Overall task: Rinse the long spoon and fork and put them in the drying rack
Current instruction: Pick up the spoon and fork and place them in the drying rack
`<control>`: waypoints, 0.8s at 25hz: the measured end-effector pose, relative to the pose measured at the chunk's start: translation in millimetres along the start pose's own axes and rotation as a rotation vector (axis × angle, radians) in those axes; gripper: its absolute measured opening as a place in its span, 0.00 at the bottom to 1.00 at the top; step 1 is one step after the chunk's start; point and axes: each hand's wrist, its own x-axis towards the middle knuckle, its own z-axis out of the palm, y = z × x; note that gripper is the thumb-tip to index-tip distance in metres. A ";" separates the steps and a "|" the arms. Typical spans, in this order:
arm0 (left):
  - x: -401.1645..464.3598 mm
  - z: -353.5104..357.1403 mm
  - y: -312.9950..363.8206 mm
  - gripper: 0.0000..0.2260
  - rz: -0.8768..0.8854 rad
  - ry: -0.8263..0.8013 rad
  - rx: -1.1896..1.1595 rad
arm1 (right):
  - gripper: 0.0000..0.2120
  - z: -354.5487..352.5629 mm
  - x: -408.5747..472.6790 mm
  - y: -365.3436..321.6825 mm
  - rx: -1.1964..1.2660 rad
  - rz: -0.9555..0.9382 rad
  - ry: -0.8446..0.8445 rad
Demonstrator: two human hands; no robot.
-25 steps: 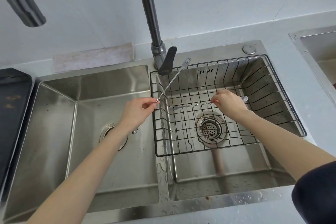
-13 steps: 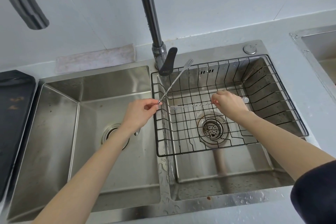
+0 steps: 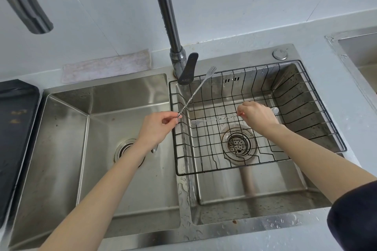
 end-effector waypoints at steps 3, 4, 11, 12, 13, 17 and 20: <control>0.1 -0.6 1.4 0.09 0.003 0.005 0.012 | 0.10 -0.3 -1.5 -1.6 0.017 0.018 0.006; -0.2 -1.2 2.2 0.09 0.006 0.006 0.014 | 0.10 -0.5 -2.1 -2.6 0.029 0.023 0.009; -7.3 -7.9 17.1 0.09 0.069 -0.002 -0.005 | 0.11 -21.6 -7.9 -31.0 0.276 0.046 0.145; -8.6 -9.2 20.3 0.09 0.082 -0.001 -0.015 | 0.10 -28.0 -8.5 -40.1 0.372 0.044 0.165; -9.9 -10.1 24.0 0.09 0.094 0.001 -0.019 | 0.10 -34.8 -9.3 -50.2 0.476 0.046 0.171; -15.8 -11.5 39.7 0.09 0.132 0.016 -0.042 | 0.11 -60.6 -20.7 -89.9 0.802 0.049 0.125; -21.5 -11.1 52.9 0.09 0.161 0.017 -0.075 | 0.09 -67.5 -30.2 -107.6 0.987 0.032 0.118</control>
